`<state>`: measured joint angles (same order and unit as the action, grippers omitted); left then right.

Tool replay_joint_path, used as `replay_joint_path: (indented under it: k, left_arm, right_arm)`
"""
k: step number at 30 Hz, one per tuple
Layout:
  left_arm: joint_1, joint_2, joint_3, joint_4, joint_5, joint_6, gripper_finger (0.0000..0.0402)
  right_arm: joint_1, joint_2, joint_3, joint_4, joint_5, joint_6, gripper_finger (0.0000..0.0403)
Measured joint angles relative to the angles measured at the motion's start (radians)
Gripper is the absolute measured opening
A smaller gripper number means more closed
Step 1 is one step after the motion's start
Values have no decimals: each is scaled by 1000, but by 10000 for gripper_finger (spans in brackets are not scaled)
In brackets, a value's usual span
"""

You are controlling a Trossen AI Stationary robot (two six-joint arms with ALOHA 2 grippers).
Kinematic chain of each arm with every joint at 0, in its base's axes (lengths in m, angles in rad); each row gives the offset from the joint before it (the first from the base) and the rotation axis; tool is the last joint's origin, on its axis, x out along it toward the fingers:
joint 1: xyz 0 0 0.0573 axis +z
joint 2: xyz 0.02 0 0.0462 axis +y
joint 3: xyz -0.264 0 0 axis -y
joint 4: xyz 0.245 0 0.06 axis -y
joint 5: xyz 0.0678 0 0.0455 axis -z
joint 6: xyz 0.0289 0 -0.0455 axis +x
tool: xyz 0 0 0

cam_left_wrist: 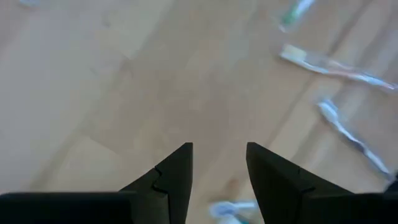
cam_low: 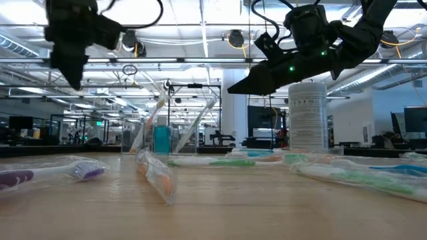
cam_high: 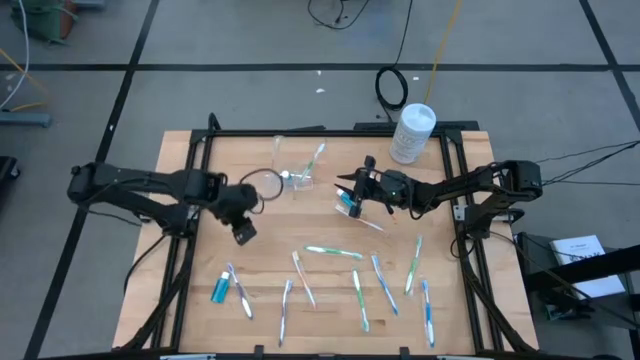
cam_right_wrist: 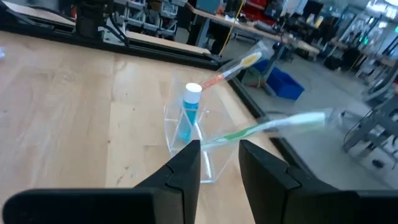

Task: Pick & Place toothbrushing station
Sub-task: Put the purple toothbrush into the transparent organizer

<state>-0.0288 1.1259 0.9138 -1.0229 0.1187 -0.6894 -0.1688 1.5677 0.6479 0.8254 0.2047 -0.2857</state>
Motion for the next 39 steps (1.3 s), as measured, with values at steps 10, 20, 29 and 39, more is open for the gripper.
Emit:
replay_joint_path:
  k: [10, 20, 29, 39]
  left_arm:
    - [-366, 0, -63, 243, -143, -545, 159]
    - [-627, 123, -231, 518, -148, -1055, 159]
    - [-707, 279, -243, 513, -97, -1312, 159]
    - [-691, 375, -236, 415, -123, -1370, 159]
  right_arm:
    - [0, 0, 0, 19, 0, 28, 105]
    - [-15, 0, 0, 137, 0, -142, 105]
    - [-28, 0, 0, 223, 0, -146, 105]
    - [-28, 0, 0, 222, 1, -146, 105]
